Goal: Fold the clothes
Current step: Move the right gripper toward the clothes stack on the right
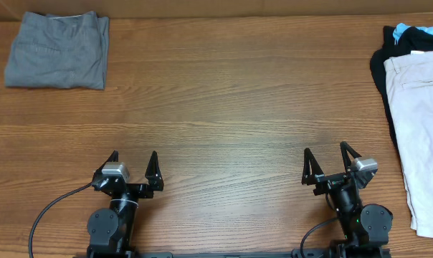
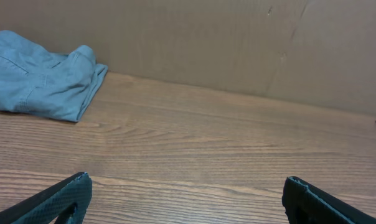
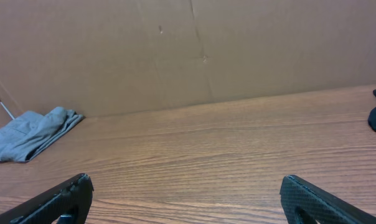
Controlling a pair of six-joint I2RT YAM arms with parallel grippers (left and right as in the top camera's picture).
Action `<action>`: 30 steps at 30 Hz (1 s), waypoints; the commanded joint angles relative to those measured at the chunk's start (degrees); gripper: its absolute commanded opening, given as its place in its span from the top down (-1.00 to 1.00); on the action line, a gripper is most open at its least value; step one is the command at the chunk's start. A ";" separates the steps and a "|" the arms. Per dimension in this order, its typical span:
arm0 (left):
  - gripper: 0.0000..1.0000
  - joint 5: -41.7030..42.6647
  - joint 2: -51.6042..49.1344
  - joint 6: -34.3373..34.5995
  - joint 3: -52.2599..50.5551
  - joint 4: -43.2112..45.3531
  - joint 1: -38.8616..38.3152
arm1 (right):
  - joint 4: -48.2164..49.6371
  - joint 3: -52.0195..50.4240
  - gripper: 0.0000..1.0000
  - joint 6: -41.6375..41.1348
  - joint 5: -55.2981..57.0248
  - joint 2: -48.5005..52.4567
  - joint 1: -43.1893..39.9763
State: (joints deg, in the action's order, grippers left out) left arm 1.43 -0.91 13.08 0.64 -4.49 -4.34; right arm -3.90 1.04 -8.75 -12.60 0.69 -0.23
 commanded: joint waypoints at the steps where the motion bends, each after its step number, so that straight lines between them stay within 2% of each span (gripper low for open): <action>1: -1.00 -0.39 0.66 -1.31 -0.37 0.09 -0.09 | 0.33 -0.59 -1.00 0.22 0.57 -0.52 0.39; 30: -1.00 -0.39 0.66 -1.31 -0.37 0.09 -0.09 | 1.01 -0.59 -1.00 0.20 0.55 -0.52 0.39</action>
State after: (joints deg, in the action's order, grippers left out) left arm 1.43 -0.91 13.08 0.64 -4.49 -4.34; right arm -3.90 1.04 -8.75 -12.62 0.69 -0.23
